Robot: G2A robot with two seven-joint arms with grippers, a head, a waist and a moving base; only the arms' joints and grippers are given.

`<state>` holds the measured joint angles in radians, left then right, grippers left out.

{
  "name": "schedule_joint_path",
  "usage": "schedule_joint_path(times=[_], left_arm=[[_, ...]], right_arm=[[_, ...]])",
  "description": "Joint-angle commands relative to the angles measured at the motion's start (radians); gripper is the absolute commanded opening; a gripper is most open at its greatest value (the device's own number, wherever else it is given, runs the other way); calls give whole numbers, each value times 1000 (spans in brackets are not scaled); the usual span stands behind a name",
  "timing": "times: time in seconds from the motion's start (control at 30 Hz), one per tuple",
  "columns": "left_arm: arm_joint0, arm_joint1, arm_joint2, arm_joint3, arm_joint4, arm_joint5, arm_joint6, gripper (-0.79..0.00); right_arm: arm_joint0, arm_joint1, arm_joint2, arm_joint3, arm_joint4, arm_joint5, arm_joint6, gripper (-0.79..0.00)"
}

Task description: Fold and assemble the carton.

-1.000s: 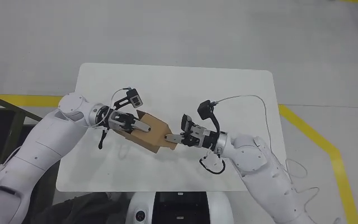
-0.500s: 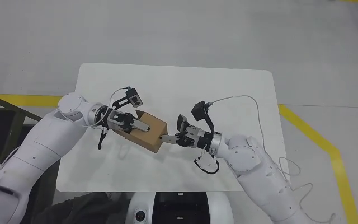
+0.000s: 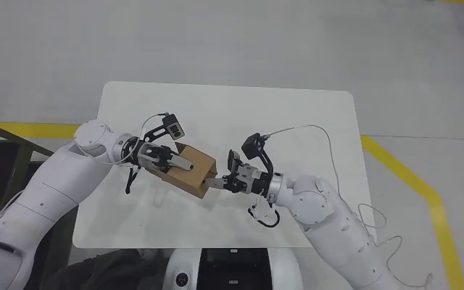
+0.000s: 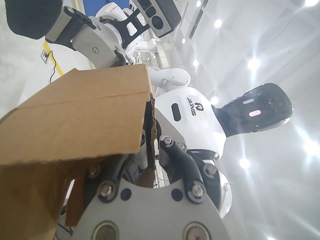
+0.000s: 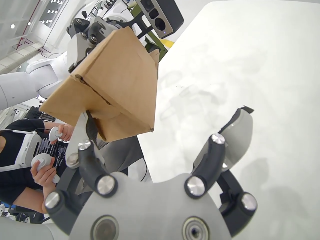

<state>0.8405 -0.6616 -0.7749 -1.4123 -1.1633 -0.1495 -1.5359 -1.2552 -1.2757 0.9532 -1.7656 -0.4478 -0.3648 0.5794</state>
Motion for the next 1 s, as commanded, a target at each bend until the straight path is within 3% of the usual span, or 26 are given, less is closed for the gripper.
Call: schedule_joint_path(times=[0.0,0.57,0.8,0.97], left_arm=[[-2,0,4,-1,2,-1,0,-785],[-24,2,26,19,12,-20,0,-785],[-30,2,22,53,4,-24,0,-785],[-42,3,46,24,-18,-1,0,-785]], right_arm=[[3,0,-1,3,1,3,-2,0],[18,-2,-16,17,11,15,-21,0],[-26,12,26,-16,-1,15,-27,0],[-68,23,64,-49,29,-25,-32,0]])
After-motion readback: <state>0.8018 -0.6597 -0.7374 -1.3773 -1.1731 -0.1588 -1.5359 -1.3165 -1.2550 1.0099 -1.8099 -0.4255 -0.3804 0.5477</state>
